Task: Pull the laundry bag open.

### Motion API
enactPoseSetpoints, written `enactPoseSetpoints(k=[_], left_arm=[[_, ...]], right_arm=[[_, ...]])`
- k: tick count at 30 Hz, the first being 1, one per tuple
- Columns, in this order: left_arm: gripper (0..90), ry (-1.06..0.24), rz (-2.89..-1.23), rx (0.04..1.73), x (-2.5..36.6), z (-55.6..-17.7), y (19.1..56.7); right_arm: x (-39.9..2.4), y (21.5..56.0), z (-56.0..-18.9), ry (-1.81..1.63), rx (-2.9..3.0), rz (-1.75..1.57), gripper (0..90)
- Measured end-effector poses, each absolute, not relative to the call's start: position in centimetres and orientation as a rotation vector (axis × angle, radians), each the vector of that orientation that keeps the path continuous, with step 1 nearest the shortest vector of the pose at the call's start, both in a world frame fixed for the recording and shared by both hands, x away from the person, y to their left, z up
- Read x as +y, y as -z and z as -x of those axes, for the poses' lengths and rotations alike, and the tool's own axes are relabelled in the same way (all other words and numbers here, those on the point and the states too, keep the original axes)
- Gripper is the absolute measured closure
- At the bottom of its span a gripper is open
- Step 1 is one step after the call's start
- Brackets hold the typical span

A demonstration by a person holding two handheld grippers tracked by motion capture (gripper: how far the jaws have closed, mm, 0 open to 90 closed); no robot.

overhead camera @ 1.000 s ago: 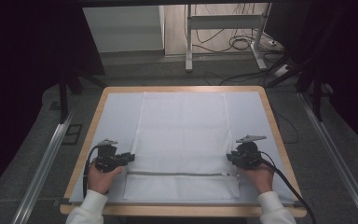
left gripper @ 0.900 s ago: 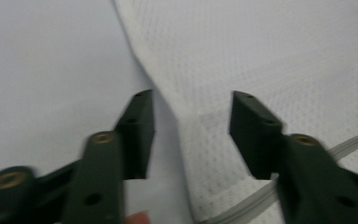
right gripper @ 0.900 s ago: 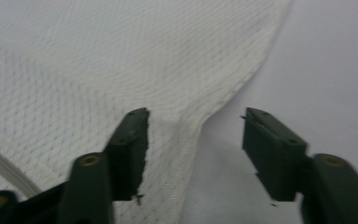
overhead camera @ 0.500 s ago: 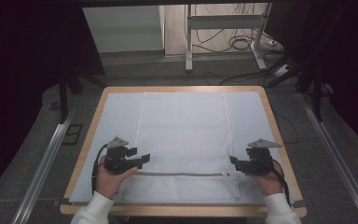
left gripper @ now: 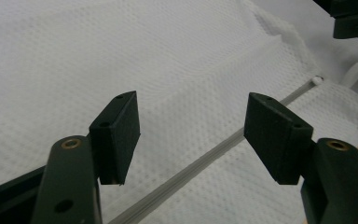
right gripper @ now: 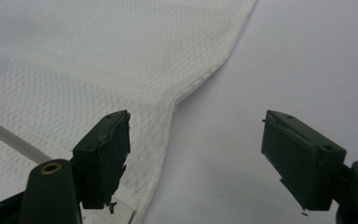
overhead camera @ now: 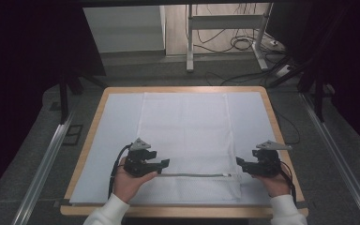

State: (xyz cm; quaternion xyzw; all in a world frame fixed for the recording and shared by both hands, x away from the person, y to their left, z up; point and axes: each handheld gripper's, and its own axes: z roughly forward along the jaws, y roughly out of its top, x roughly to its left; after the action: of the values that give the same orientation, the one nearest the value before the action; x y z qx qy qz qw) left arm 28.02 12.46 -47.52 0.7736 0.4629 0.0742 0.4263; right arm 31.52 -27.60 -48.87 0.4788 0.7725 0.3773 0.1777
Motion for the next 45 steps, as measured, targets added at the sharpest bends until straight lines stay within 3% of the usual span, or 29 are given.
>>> enactPoseSetpoints(k=[21,45], left_arm=[[41.2,-0.056,-2.042,1.018,4.3,-28.5,47.5],[42.4,-0.017,-2.087,0.996,0.4,-29.1,48.3]], right_arm=[[-28.7,48.9,-31.6,-1.08,2.16,-1.408,23.3],[-28.3,48.9,-31.8,-1.08,2.173,-1.384,23.8]])
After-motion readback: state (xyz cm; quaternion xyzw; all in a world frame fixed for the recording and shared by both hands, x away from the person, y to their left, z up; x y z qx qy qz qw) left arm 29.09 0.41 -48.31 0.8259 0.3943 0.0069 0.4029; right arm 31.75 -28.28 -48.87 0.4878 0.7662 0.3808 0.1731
